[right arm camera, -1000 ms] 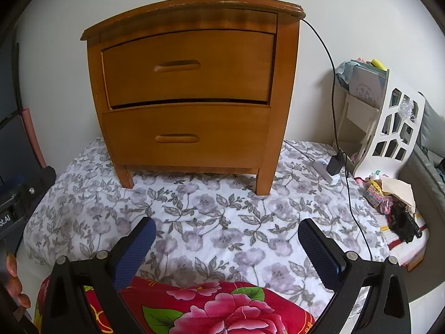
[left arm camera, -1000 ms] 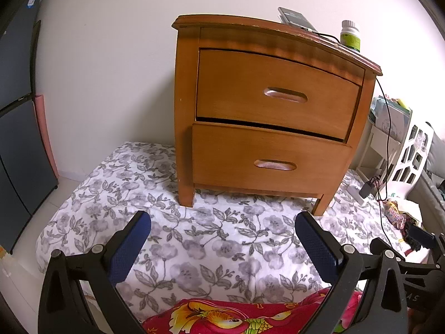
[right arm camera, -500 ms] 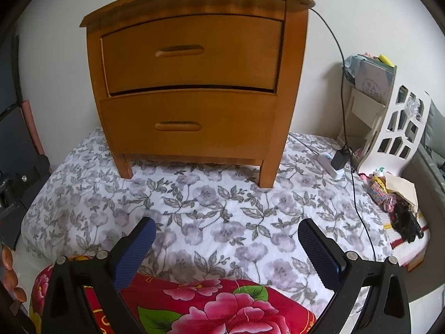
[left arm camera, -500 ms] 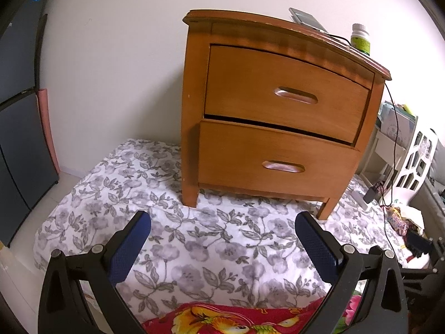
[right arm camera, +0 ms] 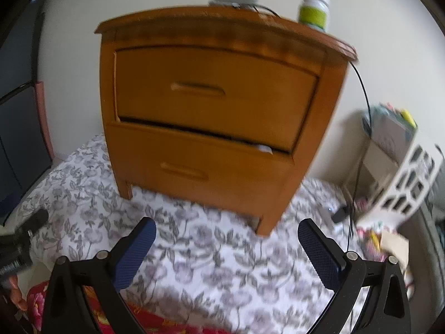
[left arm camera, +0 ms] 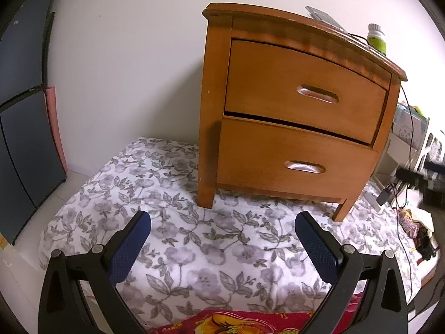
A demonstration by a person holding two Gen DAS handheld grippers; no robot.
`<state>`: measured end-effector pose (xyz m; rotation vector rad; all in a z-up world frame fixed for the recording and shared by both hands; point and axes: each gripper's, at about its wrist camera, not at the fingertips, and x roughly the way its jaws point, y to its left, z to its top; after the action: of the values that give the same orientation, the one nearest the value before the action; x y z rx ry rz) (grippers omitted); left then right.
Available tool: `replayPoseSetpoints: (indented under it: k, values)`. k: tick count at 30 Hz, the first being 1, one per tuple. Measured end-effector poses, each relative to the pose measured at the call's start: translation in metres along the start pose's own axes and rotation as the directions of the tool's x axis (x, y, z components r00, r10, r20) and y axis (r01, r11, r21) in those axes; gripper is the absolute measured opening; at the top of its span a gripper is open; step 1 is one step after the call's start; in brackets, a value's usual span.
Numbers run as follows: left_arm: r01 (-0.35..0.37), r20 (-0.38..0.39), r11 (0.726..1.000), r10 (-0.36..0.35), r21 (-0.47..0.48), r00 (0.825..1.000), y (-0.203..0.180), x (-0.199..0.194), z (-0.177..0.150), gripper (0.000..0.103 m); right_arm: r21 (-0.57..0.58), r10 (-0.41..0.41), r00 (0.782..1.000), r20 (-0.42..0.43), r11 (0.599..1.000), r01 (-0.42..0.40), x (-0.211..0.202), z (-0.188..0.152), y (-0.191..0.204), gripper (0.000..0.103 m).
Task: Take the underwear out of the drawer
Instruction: 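Grasp the lower drawer front with the right gripper and pull it open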
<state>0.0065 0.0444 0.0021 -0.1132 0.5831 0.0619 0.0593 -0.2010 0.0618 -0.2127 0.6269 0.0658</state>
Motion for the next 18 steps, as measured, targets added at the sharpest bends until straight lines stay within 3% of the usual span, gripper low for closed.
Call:
replayPoseSetpoints:
  k: [9,18]
  values:
    - [0.012,-0.034,1.0,-0.011,0.016,0.999,0.0,0.014,-0.004,0.103,-0.149,0.014,1.0,0.006,0.989,-0.013,0.041,0.056,0.003,0.103]
    - [0.028,-0.063,0.999,-0.025,0.037,0.998,0.0,0.026,-0.009,0.103,-0.326,0.021,0.999,-0.046,0.945,-0.035,0.099,0.075,0.028,0.103]
